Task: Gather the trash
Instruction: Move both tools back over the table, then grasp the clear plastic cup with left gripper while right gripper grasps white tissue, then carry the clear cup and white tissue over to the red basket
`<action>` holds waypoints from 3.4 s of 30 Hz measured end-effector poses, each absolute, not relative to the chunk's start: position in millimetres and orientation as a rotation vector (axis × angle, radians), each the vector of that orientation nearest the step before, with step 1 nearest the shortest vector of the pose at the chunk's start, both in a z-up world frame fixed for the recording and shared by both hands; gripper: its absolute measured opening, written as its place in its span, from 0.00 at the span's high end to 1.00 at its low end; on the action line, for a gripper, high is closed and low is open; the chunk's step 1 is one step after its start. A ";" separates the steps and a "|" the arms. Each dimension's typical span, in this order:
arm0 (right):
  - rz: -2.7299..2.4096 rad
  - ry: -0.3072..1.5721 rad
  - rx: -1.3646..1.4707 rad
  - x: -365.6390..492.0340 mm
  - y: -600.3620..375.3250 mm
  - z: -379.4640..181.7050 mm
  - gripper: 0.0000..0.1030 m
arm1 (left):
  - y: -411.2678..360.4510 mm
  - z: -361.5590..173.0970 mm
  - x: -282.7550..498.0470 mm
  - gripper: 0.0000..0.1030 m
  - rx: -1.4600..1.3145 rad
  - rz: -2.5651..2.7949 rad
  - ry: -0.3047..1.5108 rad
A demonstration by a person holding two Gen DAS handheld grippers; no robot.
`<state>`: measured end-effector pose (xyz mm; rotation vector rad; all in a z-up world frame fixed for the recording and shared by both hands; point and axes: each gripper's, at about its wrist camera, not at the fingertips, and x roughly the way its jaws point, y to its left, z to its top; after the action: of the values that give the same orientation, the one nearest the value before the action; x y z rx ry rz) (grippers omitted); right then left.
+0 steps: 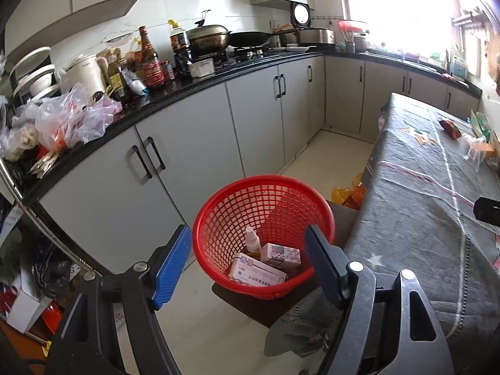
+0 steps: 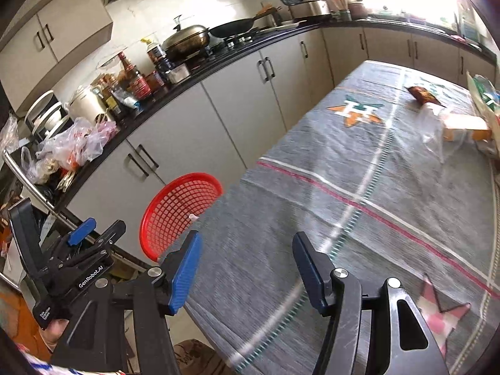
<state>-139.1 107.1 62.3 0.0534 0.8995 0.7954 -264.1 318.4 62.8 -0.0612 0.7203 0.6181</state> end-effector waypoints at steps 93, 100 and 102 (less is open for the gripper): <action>0.304 0.775 0.250 -77.5 -185.6 63.6 0.71 | 116.9 108.5 -113.8 0.91 -0.040 -0.063 0.746; 0.357 0.747 0.215 -105.5 -158.2 72.7 0.71 | 145.0 111.5 -154.9 0.91 -0.123 0.015 0.729; 0.368 0.742 0.200 -112.0 -150.6 74.1 0.71 | 149.7 111.7 -163.8 0.91 -0.118 0.054 0.716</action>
<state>-112.0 -150.6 74.1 0.2000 0.7418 0.3677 -163.8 149.7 111.7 -0.1181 0.7161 0.0535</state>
